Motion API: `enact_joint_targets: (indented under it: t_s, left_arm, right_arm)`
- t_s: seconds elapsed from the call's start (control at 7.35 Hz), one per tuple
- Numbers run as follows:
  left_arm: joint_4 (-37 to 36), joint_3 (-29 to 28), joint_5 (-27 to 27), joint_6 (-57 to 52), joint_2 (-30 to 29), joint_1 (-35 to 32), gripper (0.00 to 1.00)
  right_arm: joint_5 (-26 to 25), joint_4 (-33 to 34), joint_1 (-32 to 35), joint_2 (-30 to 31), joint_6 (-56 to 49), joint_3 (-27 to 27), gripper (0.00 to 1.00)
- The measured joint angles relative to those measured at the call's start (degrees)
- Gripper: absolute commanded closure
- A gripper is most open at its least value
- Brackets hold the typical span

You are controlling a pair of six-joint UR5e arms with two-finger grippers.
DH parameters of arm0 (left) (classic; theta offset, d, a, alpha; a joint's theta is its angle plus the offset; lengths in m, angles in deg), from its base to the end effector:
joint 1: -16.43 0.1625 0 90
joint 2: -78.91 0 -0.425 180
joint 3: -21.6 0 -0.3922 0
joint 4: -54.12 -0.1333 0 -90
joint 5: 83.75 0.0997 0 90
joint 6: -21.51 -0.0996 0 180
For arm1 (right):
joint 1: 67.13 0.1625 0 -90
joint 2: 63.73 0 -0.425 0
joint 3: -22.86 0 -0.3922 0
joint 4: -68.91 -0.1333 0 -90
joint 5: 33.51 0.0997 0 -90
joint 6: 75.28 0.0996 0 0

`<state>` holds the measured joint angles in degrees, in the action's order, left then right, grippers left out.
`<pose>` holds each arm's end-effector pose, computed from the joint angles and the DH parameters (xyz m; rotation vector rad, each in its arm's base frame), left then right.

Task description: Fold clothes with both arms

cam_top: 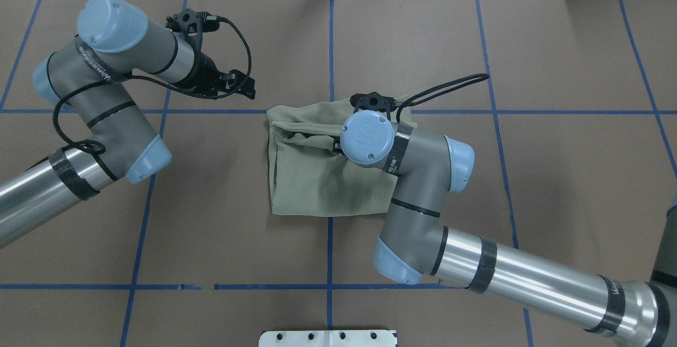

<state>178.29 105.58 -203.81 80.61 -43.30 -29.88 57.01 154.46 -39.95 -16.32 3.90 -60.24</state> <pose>0.4251 -0.5657 0.3050 0.2696 1.0959 0.0364 -0.6037 -0.4588 0.2584 0.2206 -0.6674 0.2705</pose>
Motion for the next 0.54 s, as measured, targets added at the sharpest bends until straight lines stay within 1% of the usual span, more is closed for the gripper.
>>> enact_joint_targets:
  t_s: [0.27,0.54]
  left_arm:
    - [0.03,0.17,0.00,0.26,0.04,0.00,0.00]
    - [0.03,0.32,0.02,0.42,0.07,0.00,0.00]
  right_arm:
    - [0.00,-0.20,4.59,-3.00,-3.18,6.24,0.00]
    - [-0.06,-0.37,9.78,-4.12,-7.88,9.84,0.00]
